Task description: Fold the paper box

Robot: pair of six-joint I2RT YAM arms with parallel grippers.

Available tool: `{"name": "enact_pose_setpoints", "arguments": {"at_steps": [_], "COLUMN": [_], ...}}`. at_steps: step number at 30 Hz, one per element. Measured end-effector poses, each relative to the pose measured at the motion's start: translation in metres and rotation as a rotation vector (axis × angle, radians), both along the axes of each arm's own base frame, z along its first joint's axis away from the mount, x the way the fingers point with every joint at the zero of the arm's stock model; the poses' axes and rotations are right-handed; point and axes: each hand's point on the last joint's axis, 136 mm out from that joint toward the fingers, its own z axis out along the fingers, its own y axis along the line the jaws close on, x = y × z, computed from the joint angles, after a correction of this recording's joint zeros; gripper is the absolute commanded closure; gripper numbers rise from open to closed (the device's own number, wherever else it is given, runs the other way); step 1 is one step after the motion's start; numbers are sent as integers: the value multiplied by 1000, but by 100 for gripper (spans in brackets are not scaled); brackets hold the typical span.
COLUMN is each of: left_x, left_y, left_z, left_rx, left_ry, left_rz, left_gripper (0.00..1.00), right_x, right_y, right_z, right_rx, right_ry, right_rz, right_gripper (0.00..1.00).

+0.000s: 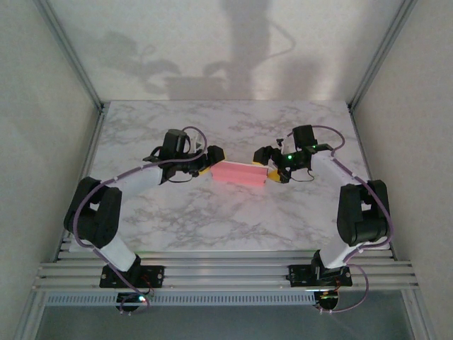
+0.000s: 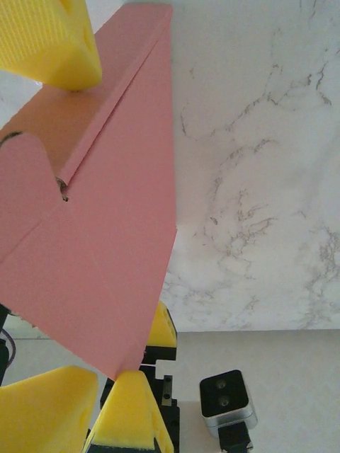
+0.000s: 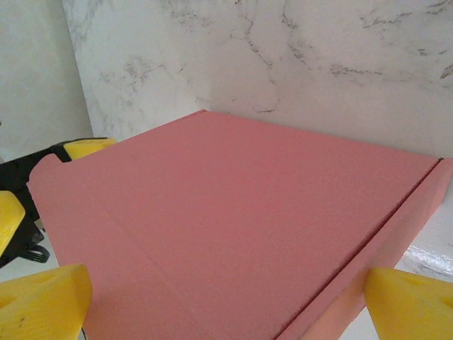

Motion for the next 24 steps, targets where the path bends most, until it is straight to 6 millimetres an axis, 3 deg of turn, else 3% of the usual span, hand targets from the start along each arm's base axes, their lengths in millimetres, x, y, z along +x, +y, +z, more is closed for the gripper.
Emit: {"name": "enact_pose_setpoints", "arguments": {"at_steps": [24], "left_x": [7], "left_y": [1], "left_z": [0], "left_rx": [0], "left_ry": [15], "left_rz": [3], "left_gripper": [1], "right_x": [11], "right_y": [-1], "right_z": [1], "right_rx": [4], "right_ry": [-8], "right_rz": [-13], "right_gripper": [1]}}
